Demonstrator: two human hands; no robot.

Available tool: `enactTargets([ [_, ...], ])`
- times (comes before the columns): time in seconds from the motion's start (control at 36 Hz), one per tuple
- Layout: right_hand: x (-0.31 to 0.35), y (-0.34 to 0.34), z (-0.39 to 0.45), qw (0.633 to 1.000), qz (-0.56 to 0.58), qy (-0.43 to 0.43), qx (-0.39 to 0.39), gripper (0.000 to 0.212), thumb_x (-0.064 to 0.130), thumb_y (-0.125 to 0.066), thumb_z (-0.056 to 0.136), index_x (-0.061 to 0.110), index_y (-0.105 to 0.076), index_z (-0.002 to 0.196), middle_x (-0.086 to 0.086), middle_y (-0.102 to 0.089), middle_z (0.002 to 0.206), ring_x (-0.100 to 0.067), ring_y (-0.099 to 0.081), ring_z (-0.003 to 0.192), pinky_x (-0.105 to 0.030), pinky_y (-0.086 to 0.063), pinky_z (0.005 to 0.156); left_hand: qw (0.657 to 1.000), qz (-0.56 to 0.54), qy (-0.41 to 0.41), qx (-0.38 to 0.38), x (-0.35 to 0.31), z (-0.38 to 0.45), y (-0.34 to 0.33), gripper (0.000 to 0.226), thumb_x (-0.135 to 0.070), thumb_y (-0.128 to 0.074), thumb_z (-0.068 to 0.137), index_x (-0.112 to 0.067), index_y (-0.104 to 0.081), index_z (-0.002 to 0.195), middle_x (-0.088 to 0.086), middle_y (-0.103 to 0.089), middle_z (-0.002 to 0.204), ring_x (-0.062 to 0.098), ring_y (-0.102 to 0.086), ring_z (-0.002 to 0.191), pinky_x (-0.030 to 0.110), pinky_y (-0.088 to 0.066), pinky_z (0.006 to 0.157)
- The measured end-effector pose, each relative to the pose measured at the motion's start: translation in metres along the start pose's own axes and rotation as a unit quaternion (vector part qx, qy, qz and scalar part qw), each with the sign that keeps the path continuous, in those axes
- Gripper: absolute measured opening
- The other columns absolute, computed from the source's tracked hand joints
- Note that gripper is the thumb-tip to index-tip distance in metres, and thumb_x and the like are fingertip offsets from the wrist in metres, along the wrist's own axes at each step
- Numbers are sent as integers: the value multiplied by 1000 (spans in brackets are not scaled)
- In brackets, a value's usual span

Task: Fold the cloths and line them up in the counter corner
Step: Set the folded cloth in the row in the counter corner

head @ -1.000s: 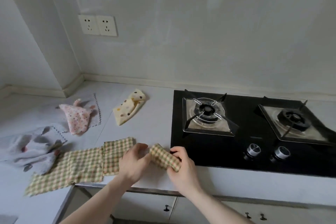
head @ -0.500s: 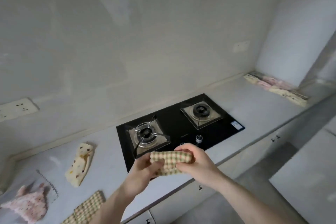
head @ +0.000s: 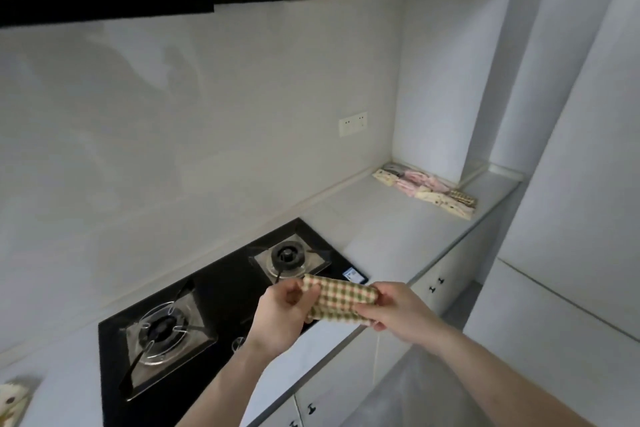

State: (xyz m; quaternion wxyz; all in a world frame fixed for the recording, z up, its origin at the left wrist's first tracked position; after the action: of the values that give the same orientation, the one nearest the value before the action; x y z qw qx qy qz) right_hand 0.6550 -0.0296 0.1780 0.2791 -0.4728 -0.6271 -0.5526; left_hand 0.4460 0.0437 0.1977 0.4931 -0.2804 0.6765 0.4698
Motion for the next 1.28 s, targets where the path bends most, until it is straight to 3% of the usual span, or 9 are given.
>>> enactTargets([
  [0.22,-46,87,38,999,-9,-40,9,16,27,-70,92,12,-71,99,-4,-77,88,-15,-73,81,-29,-59,74,998,58,9,-1,-23,71,-78,22,-27,-66,97,-8,-70,86,9,-72,76,5,-61,56,19,-52,56],
  [0.36,-80,124,75,997,19,-76,-16,18,21,-70,89,6,-67,100,-7,-76,80,-12,-68,68,-27,-54,64,994,98,17,34,-31,129,-116,17,-32,-68,95,-21,-71,83,-3,-74,76,13,-70,68,30,-60,70],
  [0.44,-99,146,98,992,45,-110,-37,18,20,-71,86,6,-66,95,-5,-70,69,-15,-60,64,-28,-47,61,990,130,23,48,-36,168,-137,19,-36,-70,93,-22,-70,80,-1,-73,72,12,-69,64,22,-52,63],
  [0.56,-120,177,133,987,59,-140,-61,16,25,-74,87,12,-68,92,-1,-72,70,-13,-65,64,-26,-50,61,987,139,34,73,-40,223,-164,23,-41,-71,90,-21,-71,80,-7,-72,65,2,-65,57,22,-49,58],
  [0.64,-131,200,158,980,82,-162,-77,17,23,-74,89,11,-68,100,-4,-74,77,-13,-69,66,-25,-53,63,983,140,57,107,-40,265,-181,23,-43,-70,89,-22,-73,80,-5,-74,69,7,-70,65,26,-54,64],
  [0.78,-150,236,196,967,123,-191,-115,14,17,-70,93,10,-66,105,-8,-72,81,-16,-68,67,-27,-54,64,967,157,78,183,-39,329,-202,24,-41,-68,92,-17,-72,96,-6,-76,82,6,-69,69,19,-50,60],
  [0.86,-168,255,216,954,151,-215,-144,14,15,-66,95,8,-65,107,-9,-71,83,-18,-67,69,-31,-56,68,963,173,81,189,-43,357,-205,25,-38,-64,94,-16,-69,105,-5,-76,89,8,-69,73,20,-49,61],
  [1.06,-216,295,275,919,204,-277,-193,10,13,-62,97,8,-65,106,-11,-70,85,-19,-65,72,-28,-53,61,957,198,75,197,-37,402,-215,14,-25,-60,96,-17,-70,101,-3,-76,91,10,-71,77,12,-44,53],
  [1.28,-274,345,352,902,143,-359,-191,18,11,-53,99,2,-62,112,-15,-71,93,-25,-69,85,-32,-56,64,955,211,105,181,-16,437,-209,14,-31,-57,99,-24,-69,99,-10,-76,89,5,-72,78,20,-53,75],
])
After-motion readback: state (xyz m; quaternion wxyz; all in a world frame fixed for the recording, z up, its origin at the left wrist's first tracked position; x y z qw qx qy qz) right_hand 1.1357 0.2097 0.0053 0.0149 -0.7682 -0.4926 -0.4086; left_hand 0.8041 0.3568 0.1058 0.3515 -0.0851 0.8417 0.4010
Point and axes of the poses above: each hand's wrist, its own z-axis towards the middle knuckle, its own y-axis out of the back of the hand, x = y × z, the point moved 4 cm from there along z, towards the middle knuckle
